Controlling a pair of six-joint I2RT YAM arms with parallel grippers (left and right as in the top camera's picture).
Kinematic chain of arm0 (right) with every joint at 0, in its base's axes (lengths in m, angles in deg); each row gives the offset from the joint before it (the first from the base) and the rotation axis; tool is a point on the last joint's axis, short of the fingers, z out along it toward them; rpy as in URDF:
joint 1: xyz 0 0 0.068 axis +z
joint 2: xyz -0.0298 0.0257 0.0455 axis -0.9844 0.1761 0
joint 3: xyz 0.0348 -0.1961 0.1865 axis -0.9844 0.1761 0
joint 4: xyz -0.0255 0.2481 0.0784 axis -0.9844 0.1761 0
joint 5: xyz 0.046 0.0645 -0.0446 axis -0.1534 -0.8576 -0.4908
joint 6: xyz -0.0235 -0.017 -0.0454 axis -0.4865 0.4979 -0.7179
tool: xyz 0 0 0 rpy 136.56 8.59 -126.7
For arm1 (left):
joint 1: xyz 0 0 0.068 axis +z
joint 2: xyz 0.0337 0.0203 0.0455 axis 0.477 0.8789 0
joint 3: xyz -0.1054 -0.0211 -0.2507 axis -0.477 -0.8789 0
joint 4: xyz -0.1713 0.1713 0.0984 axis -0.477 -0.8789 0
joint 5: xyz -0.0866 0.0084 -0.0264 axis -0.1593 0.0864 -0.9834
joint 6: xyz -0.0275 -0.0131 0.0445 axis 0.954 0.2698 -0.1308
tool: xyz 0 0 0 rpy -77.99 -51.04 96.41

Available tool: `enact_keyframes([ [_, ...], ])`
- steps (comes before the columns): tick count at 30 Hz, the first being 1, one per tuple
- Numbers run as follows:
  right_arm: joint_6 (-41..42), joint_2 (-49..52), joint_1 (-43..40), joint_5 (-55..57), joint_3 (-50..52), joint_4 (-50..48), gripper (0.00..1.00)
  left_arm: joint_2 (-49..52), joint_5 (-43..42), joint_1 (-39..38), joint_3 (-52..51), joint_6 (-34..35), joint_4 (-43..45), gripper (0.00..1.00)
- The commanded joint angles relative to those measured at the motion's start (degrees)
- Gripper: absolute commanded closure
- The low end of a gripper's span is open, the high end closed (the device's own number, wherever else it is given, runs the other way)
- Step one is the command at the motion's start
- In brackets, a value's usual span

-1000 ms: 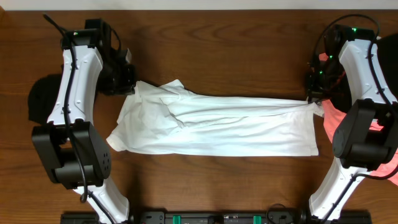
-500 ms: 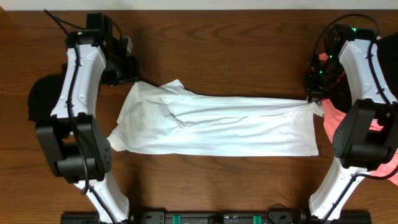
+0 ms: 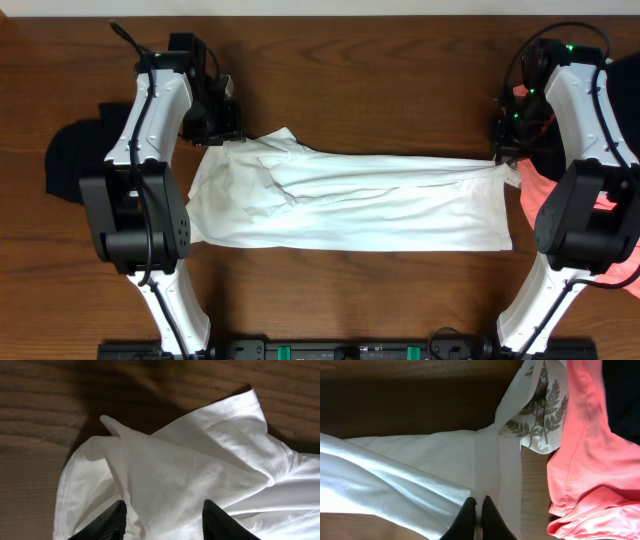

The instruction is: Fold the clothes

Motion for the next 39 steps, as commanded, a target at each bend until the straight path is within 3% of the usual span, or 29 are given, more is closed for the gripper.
enact_keyframes([
  [1, 0.57, -0.96, -0.33, 1.22, 0.07, -0.07, 0.96, 1.01, -0.79, 0.17, -0.83, -0.09, -0.02, 0.5],
  [25, 0.59, -0.96, -0.33, 1.25, 0.07, -0.26, 0.97, 1.09, -7.28, 0.02, -4.61, 0.74, 4.46, 0.5],
  [30, 0.59, -0.96, -0.33, 1.22, 0.07, -0.26, 0.97, 1.09, -7.28, -0.46, -5.66, 1.57, 4.07, 0.6],
  [39, 0.59, -0.96, -0.33, 1.22, 0.07, -0.26, 0.98, 1.09, -7.26, -1.42, -10.25, 2.89, 7.78, 0.61],
])
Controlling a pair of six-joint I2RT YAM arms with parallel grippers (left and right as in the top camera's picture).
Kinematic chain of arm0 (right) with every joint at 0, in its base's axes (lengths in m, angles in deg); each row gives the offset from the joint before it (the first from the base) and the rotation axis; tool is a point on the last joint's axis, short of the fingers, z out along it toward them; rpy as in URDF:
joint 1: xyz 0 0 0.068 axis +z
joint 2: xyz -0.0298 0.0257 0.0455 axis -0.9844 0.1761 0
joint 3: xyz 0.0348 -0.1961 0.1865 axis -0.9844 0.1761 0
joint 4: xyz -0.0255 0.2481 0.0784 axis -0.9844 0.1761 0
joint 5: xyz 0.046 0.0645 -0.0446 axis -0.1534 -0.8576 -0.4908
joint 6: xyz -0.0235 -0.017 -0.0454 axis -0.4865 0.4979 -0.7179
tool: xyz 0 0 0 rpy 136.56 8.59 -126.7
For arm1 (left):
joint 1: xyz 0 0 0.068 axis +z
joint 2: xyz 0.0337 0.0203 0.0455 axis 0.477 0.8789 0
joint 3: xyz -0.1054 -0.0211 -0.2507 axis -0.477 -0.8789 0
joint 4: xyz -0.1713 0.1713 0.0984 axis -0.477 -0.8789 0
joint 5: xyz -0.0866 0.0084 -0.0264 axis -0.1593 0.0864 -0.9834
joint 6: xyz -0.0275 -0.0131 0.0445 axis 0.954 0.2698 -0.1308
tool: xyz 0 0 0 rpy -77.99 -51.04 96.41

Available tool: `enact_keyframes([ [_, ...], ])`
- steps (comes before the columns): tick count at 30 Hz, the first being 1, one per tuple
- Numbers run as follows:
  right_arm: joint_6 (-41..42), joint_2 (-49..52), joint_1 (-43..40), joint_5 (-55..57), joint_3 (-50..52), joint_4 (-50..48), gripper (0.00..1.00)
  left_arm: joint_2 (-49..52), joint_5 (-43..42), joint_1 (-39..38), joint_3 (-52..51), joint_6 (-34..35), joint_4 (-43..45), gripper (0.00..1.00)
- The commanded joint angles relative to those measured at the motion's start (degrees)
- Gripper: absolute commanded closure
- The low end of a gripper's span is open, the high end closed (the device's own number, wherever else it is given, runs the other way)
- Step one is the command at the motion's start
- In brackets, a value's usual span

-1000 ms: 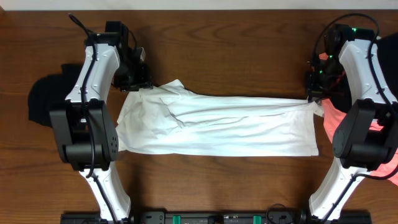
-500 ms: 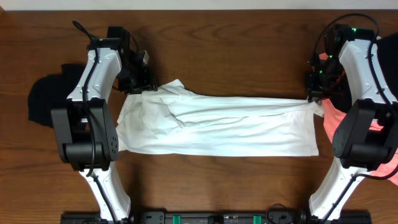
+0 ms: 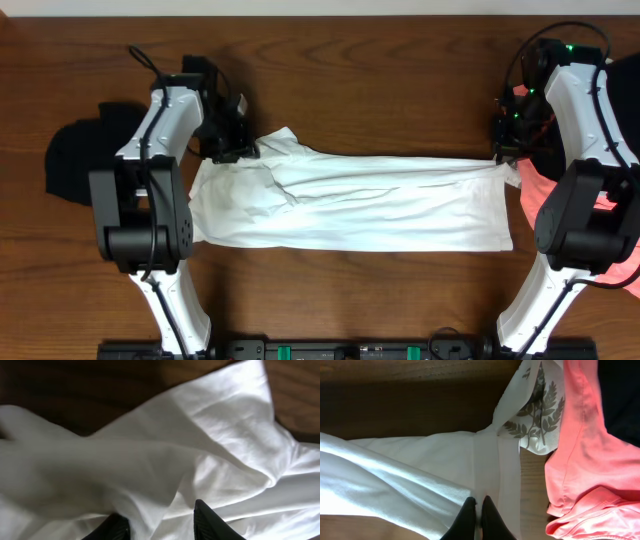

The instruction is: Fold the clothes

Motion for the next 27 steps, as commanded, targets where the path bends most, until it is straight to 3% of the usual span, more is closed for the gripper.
enact_keyframes([
  [1, 0.57, -0.96, -0.33, 0.81, 0.07, -0.02, 0.98, 0.96, -0.39, -0.17, -0.24, 0.57, 0.59, 0.66],
  [4, 0.59, -0.96, -0.33, 0.81, 0.07, -0.02, 0.98, 0.96, -0.39, -0.15, -0.24, 0.57, 1.09, 0.85],
  [8, 0.57, -0.96, -0.33, 0.81, 0.07, -0.02, 0.98, 0.94, -0.37, -0.13, 0.28, 0.52, 1.11, 0.94],
  [15, 0.59, -0.96, -0.33, 0.83, 0.07, -0.02, 0.98, -2.93, -0.37, -0.13, 0.5, 0.55, -1.11, 0.94],
  [27, 0.57, -0.96, -0.33, 0.83, 0.07, -0.02, 0.98, -13.46, 2.4, -0.09, 0.5, 1.36, -14.78, 0.94],
])
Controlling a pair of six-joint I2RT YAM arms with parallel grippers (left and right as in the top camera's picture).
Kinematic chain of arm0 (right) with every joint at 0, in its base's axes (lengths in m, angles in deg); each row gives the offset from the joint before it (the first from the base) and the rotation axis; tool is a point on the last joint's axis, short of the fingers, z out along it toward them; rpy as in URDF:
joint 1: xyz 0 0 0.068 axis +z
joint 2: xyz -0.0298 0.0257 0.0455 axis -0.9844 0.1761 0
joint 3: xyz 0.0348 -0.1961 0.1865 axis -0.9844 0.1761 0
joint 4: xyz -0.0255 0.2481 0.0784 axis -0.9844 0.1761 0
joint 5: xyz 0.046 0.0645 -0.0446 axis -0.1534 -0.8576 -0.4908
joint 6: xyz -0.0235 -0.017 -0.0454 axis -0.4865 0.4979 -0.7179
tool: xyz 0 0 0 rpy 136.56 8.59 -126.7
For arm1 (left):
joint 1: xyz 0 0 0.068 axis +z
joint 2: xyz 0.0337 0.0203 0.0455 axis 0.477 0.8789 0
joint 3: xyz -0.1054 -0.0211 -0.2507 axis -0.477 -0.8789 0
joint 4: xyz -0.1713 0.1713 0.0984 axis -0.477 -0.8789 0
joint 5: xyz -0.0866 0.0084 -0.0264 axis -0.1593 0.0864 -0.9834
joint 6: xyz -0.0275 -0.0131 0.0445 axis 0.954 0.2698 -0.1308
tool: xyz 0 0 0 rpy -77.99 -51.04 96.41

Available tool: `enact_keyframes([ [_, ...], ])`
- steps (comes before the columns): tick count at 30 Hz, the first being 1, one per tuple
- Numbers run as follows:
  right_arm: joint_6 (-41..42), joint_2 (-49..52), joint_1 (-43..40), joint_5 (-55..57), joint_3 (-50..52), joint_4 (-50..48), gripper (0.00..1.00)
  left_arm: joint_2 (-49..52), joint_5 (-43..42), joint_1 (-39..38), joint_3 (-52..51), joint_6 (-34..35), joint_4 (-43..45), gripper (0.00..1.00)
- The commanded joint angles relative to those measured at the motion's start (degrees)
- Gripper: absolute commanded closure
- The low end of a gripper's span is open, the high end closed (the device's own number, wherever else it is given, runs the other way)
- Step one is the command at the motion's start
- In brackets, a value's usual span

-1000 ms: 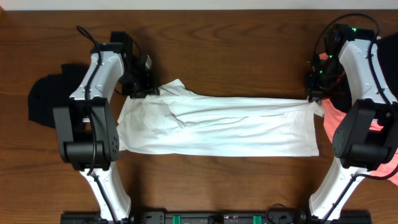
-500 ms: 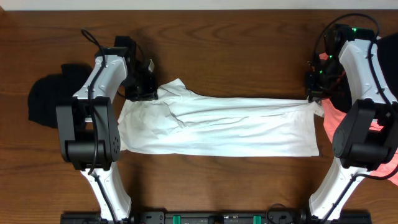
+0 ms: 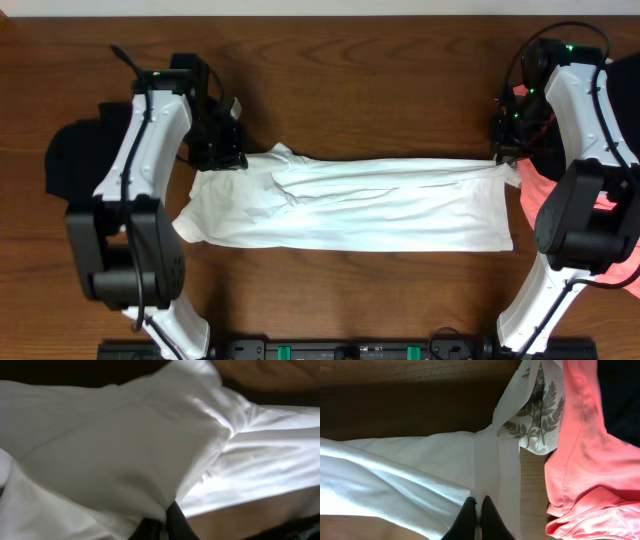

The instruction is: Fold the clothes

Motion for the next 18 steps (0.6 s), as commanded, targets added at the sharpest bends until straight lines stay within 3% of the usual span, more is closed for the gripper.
enact_keyframes([
  [1, 0.57, -0.96, -0.33, 0.79, 0.07, 0.0, 0.98, -1.73, 4.0, 0.09, 0.81, 1.4, -2.1, 0.94],
  [18, 0.61, -0.96, -0.37, 5.35, 0.07, 1.77, 0.95, -1.75, 15.1, 0.15, -5.99, 2.91, -5.01, 0.94],
])
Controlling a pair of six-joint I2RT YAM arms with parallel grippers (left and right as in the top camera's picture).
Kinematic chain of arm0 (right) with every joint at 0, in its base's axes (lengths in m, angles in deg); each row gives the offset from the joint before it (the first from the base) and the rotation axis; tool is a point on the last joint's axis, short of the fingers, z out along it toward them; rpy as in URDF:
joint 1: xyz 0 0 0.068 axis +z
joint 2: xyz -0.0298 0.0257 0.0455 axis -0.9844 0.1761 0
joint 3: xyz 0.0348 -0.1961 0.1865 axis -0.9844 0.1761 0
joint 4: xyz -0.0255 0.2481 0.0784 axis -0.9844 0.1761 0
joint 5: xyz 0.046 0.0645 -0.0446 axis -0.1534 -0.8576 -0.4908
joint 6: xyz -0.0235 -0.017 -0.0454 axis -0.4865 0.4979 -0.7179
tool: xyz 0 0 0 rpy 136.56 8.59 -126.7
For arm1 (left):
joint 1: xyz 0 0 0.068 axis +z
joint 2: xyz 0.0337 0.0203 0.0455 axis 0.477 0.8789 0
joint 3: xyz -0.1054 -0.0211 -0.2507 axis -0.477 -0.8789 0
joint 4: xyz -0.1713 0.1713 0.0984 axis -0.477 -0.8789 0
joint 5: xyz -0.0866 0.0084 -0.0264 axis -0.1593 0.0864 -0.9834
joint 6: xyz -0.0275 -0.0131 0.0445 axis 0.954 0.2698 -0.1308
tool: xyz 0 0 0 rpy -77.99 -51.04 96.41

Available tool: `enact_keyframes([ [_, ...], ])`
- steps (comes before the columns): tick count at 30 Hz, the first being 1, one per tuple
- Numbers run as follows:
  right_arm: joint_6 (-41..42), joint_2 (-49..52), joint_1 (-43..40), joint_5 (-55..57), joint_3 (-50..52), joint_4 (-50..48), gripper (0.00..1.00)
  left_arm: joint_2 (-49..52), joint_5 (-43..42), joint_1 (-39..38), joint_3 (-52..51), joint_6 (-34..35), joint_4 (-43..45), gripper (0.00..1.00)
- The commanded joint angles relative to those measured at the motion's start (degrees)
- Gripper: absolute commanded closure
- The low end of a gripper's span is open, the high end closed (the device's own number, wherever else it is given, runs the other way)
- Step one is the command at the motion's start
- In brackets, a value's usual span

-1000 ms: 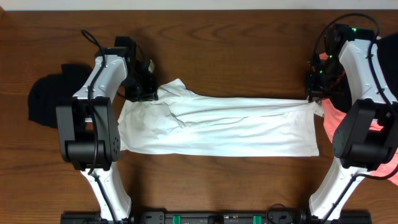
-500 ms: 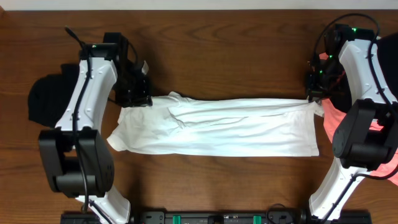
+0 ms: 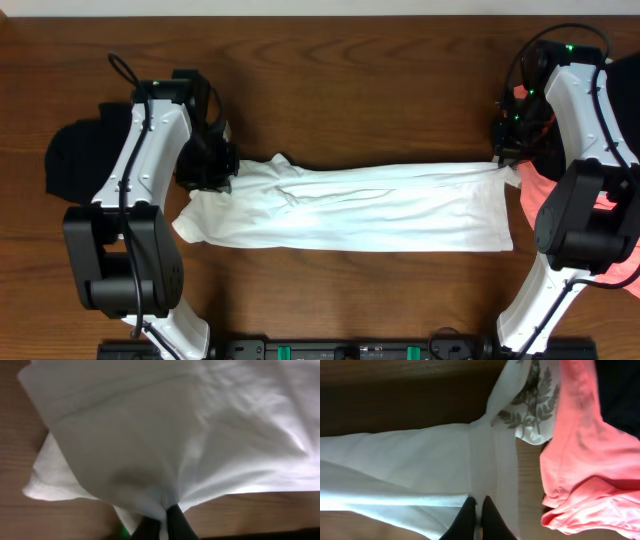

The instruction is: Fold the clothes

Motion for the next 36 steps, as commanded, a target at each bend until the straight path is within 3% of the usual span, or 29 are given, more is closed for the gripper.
enact_keyframes([
  [1, 0.61, -0.96, -0.37, 4.2, 0.07, 0.04, 0.95, -0.2, 4.22, 0.15, -1.33, 1.16, -0.15, 0.94],
  [12, 0.59, -0.96, -0.37, 6.23, 4.83, -2.14, 0.85, -0.2, 4.24, 0.15, -1.68, 1.16, -0.09, 0.94],
  [21, 0.59, -0.96, -0.33, 5.09, 10.47, -9.25, 0.91, -0.2, 4.22, 0.15, -1.68, 1.16, -0.22, 0.94],
  [28, 0.33, -0.98, -0.28, -4.15, 6.34, -8.48, 0.8, -0.2, 4.24, 0.15, -1.68, 1.14, -2.73, 0.94],
  [36, -11.58, -1.03, 4.31, -24.76, 5.57, -7.65, 0.75, -0.2, 4.22, 0.13, -1.68, 1.14, -5.29, 0.94],
])
